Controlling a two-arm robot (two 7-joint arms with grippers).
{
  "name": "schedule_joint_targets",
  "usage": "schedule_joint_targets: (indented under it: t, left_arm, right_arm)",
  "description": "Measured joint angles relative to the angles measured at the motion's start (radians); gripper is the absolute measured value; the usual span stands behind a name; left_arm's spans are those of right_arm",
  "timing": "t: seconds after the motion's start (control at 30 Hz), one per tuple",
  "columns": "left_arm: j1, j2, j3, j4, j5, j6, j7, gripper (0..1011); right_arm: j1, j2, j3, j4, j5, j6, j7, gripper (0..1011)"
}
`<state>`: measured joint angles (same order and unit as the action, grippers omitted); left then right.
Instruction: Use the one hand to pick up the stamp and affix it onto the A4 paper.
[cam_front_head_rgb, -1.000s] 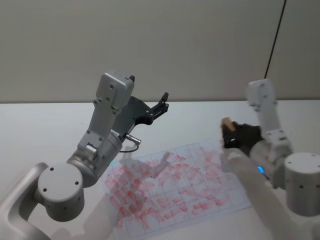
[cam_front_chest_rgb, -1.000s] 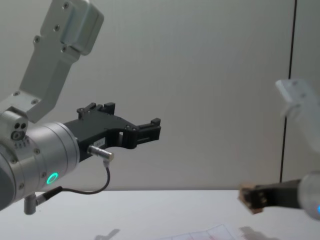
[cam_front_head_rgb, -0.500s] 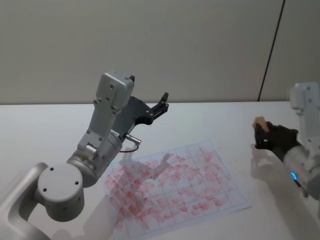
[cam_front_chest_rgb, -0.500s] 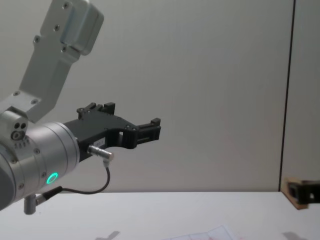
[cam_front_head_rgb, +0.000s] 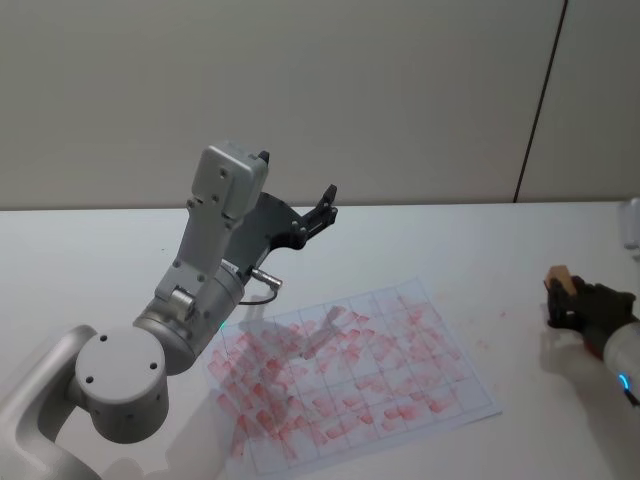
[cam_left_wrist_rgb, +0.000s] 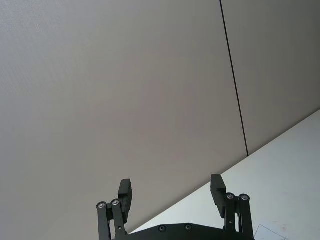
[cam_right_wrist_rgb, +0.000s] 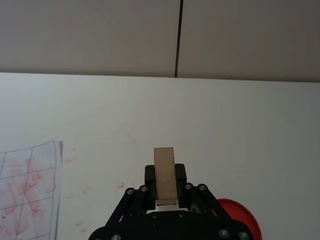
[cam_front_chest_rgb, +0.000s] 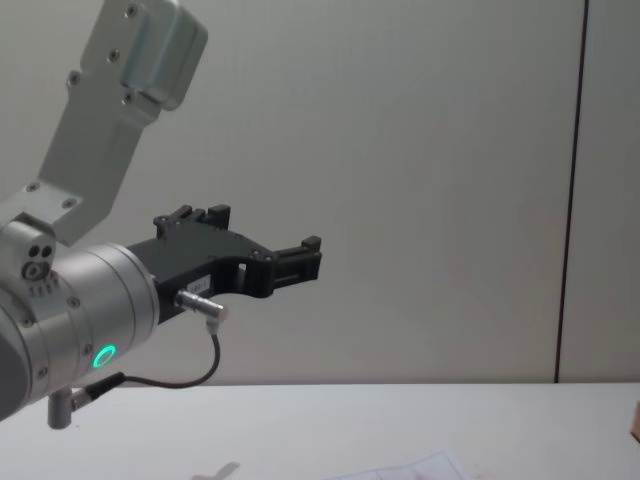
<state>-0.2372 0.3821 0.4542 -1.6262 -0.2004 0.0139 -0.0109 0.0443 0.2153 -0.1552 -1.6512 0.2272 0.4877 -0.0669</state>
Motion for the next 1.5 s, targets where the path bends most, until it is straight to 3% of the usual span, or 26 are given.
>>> schedule_joint_targets:
  t: [0.83, 1.17, 1.33, 1.5]
  left_arm:
    - [0.0, 0.0, 0.0, 0.0, 0.0, 0.0, 0.0, 1001]
    - [0.0, 0.0, 0.0, 0.0, 0.0, 0.0, 0.0, 1001]
    - [0.0, 0.0, 0.0, 0.0, 0.0, 0.0, 0.0, 1001]
    - [0.0, 0.0, 0.0, 0.0, 0.0, 0.0, 0.0, 1001]
  right_arm:
    - [-0.036, 0.039, 0.056, 0.009, 0.009, 0.048, -0.047, 239]
    - [-0.04, 0.042, 0.066, 0.015, 0.025, 0.041, -0.017, 536]
    - [-0.045, 0.043, 0.069, 0.007, 0.027, 0.017, 0.001, 737]
    - [-0.053, 0.046, 0.07, -0.01, 0.02, -0.013, 0.013, 852]
